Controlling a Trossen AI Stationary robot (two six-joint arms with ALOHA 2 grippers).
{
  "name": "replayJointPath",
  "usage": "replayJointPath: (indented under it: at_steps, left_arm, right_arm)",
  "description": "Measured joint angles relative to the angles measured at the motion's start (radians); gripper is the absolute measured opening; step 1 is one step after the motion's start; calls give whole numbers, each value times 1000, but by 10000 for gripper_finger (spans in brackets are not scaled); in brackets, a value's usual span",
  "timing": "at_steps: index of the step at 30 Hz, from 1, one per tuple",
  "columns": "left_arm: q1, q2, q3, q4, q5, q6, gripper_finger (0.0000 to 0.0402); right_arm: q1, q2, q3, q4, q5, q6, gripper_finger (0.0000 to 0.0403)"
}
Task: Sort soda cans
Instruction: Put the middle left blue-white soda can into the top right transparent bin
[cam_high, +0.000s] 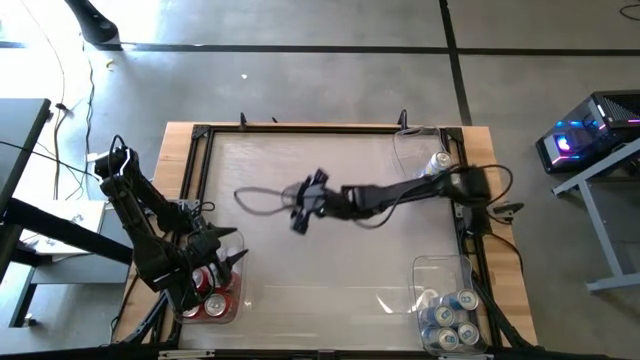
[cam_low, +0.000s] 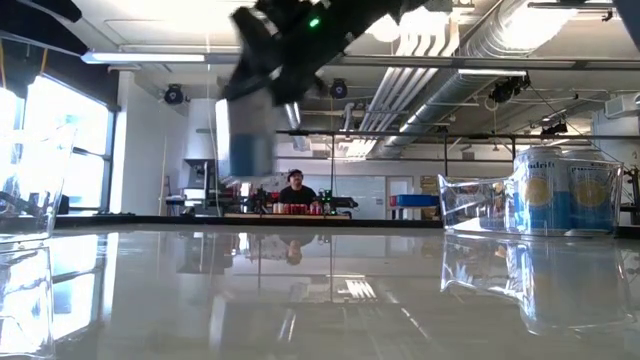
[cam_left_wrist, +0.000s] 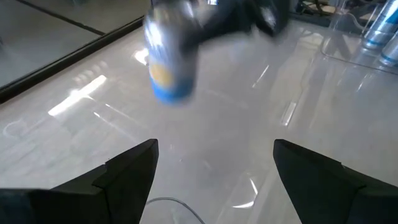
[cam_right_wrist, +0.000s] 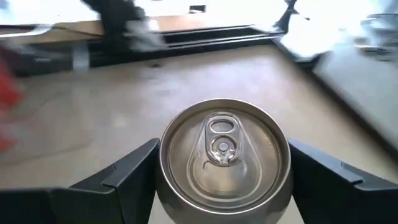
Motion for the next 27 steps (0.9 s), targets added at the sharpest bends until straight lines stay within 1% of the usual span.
replayJointPath:
  at_steps: [4,7,9,12,15,18,21,24,27]
  left_arm:
    - [0,3,0,28,12,10,314]
    - [0,4,0,51,14,20,314]
    - [0,9,0,53,14,19,314]
    - [0,25,0,64,20,23,314]
    - [0,39,0,69,21,26,314]
    - [0,47,0,74,21,26,314]
    - [0,54,0,75,18,26,314]
    - [0,55,0,75,2,26,314]
    - [0,55,0,74,-15,26,314]
  right_arm:
    - [-35,-117,-3,-134,106,-21,285]
    - [-64,-234,-50,-211,174,-37,285]
    - [-83,-327,-117,-242,211,-17,285]
    - [-108,-485,-260,-255,273,29,285]
    - [-137,-658,-404,-262,332,109,284]
    - [-179,-813,-526,-311,355,223,284]
    - [-223,-939,-620,-386,363,332,284]
    - [-253,-1032,-699,-452,372,415,284]
    - [-264,-1093,-773,-488,370,476,284]
